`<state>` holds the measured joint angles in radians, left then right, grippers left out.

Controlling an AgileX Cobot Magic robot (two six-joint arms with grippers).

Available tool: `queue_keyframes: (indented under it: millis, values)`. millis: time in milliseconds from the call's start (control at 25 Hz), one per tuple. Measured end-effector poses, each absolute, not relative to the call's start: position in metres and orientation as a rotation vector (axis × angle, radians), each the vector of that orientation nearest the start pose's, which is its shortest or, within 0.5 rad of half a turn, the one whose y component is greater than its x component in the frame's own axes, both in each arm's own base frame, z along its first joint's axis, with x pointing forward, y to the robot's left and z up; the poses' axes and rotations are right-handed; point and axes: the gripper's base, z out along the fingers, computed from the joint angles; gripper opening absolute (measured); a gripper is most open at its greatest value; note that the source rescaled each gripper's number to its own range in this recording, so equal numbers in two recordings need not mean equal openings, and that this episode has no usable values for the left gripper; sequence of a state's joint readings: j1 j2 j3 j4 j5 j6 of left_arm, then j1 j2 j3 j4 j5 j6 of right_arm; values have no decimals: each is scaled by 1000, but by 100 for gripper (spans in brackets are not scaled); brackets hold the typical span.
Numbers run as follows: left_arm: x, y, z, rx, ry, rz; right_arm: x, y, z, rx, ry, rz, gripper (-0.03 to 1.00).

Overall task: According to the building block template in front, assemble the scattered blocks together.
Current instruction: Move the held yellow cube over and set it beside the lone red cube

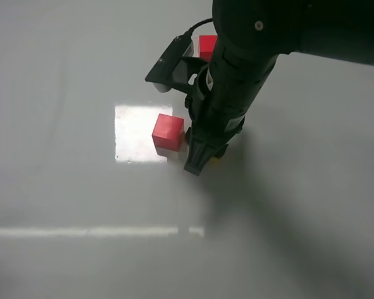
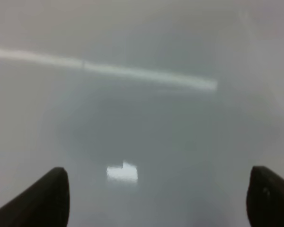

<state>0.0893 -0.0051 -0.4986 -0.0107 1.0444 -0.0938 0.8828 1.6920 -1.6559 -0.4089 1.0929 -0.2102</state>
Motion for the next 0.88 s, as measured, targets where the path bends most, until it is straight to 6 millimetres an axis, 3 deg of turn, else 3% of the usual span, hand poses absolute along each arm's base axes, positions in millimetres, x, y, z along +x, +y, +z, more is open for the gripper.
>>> queue_keyframes:
  millis: [200, 880]
  values:
    - [-5, -1, 278, -185, 2016, -16, 260, 271, 353, -1419, 2075, -302, 0]
    - [-5, -1, 278, -185, 2016, -16, 266, 281, 358, -1415, 2007, -342, 0]
